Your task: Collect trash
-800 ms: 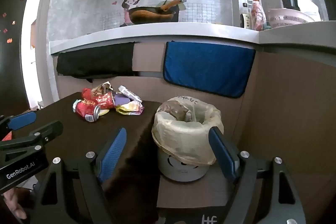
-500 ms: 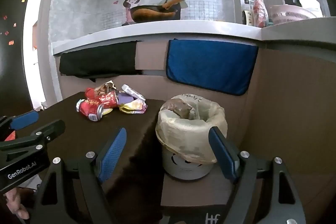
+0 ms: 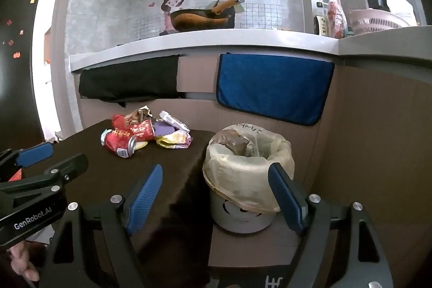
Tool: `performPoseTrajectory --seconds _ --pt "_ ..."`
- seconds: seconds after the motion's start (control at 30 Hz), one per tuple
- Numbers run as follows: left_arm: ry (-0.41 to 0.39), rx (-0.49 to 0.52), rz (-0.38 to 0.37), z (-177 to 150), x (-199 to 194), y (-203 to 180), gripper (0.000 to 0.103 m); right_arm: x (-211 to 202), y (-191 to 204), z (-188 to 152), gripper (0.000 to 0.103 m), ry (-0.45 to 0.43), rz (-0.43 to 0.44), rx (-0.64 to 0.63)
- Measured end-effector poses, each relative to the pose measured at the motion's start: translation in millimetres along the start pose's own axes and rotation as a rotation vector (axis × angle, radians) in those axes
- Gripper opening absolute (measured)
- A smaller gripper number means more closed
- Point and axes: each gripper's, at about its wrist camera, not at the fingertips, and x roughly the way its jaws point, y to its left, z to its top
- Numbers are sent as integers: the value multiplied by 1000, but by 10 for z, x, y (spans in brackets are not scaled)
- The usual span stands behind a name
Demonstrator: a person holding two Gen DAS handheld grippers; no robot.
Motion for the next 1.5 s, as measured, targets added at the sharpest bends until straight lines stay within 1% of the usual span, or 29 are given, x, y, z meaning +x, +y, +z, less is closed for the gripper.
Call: performPoseTrajectory --seconds 0.2,0.23,0.47,0.5,0.6,1.17,1.2,1.47,1.5 --pt "2 2 -2 79 -20 20 69 -2 -7 11 78 -2 -2 4" --pt "-1 -1 0 -25 16 29 69 1 -9 12 78 -3 -3 5" --pt "-1 2 -4 28 17 64 69 5 -4 12 78 -8 -6 10" --pt "-1 -2 -1 -35 36 16 69 6 -3 12 78 -9 -7 11" --pt "-2 -1 -1 -41 38 14 69 -19 -35 22 78 -10 -5 13" --pt "-2 -2 -1 6 49 38 69 -55 -90 36 78 -16 -12 36" --pt "-3 -1 -2 -5 46 -21 69 -56 -87 37 78 -16 -13 36" --pt "1 -1 -2 32 58 -18 69 -43 -106 25 78 -10 -12 34" --pt "-4 -1 0 -19 46 -23 69 -42 -106 24 78 -10 -11 34"
